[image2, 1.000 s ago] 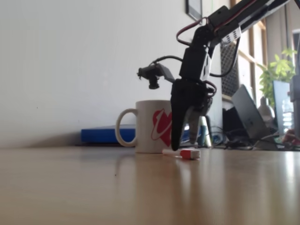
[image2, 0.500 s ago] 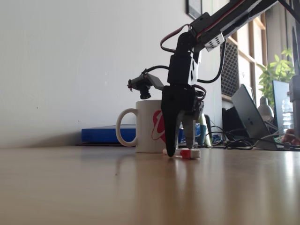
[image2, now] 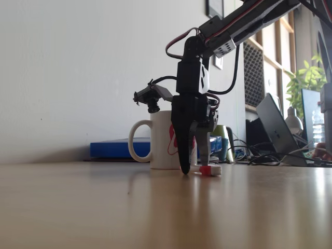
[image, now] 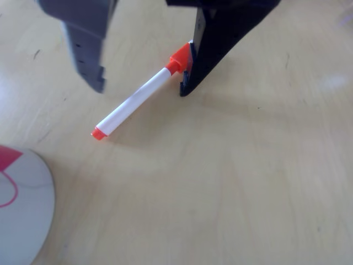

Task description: Grab the pen and place it in the cup.

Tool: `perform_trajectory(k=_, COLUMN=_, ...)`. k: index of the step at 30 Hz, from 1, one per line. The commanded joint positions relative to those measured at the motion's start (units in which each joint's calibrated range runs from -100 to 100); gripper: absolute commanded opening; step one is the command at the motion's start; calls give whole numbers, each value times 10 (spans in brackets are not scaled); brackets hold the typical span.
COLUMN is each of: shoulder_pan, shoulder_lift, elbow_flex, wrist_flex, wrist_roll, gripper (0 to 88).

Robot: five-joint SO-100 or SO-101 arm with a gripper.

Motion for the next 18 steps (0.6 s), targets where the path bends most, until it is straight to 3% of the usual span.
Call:
perform_trajectory(k=1, shoulder_pan=-2, shoulder_lift=2, elbow_flex=-11, wrist_flex=3, wrist_roll=-2, gripper=162)
perform_trajectory(k=5, shoulder_pan=0, shoulder_lift=2, elbow_flex=-11, wrist_flex=3, wrist_roll=-2, gripper=83)
perform_trajectory(k=12, shoulder_pan=-2, shoulder_lift=2, elbow_flex=-11, wrist_flex=3, wrist_roll=-2, gripper=75)
perform_trajectory(k=15, shoulder_pan=-2, shoulder_lift=2, elbow_flex=-11, wrist_flex=3, wrist_roll=-2, gripper=11)
perform_trajectory(k=18, shoulder_pan=-2, shoulder_lift=2, elbow_flex=-11, wrist_flex=3, wrist_roll=-2, gripper=12)
